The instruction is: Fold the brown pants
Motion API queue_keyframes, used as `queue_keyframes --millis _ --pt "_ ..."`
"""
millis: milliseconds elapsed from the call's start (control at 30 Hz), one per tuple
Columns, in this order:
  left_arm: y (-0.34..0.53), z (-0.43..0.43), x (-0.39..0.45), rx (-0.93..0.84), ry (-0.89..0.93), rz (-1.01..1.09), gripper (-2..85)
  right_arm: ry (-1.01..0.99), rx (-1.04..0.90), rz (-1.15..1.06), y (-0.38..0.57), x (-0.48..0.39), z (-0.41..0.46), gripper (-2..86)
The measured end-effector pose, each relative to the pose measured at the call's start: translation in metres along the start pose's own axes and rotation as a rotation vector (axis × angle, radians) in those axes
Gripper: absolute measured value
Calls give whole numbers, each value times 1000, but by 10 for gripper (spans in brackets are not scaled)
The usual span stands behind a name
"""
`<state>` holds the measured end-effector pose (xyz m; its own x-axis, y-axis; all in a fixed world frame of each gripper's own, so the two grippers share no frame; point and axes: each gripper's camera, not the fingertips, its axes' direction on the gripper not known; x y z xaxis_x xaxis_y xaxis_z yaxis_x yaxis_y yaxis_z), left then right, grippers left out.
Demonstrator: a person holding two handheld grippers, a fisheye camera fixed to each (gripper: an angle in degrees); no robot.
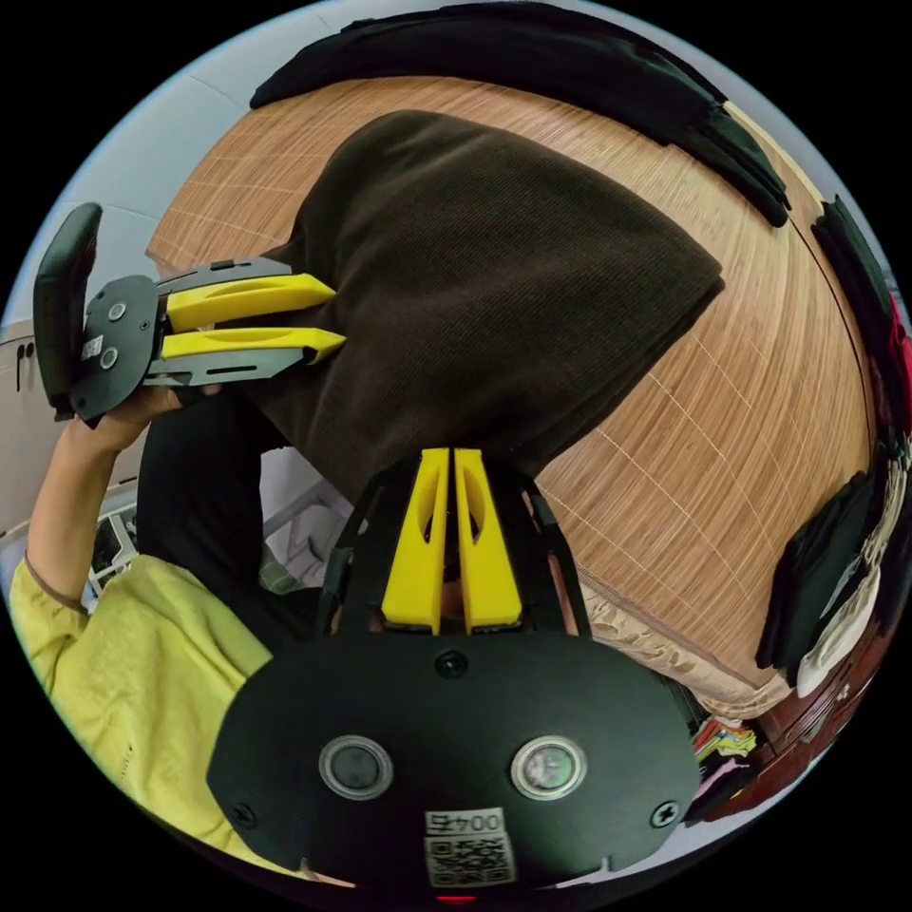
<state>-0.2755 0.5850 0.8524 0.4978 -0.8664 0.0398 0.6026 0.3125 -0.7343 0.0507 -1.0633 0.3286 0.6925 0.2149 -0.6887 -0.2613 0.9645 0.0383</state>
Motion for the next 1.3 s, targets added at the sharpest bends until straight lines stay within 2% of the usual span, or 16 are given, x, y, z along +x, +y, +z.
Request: queue_keyframes --millis 267,467,600,700,800,867,967,1067,1133,1300 --pt "10 21 -32 34 101 13 92 -154 -116 -63 0 44 3 -7" --pt "8 41 -52 13 127 5 87 -54 -96 -65 18 47 4 -5" --pt "7 53 -63 -5 131 -7 90 -80 -82 -26 34 64 2 0" --pt "2 61 -71 -33 134 7 101 -170 -23 3 57 88 -3 22" --pt "2 62 -94 -40 241 -22 122 -354 11 37 86 123 -18 99" --pt "13 41 -125 -16 324 -113 136 -515 129 114 119 161 -38 164" --pt "56 18 -168 54 407 -289 150 -734 320 257 158 218 -45 209" --pt "109 34 -196 9 475 -406 163 -932 397 371 179 266 -25 240" --pt "132 57 -207 -21 533 -457 169 -1002 431 408 186 287 -12 246" --pt "145 121 -231 -23 712 -554 176 -1058 363 398 199 316 13 241"
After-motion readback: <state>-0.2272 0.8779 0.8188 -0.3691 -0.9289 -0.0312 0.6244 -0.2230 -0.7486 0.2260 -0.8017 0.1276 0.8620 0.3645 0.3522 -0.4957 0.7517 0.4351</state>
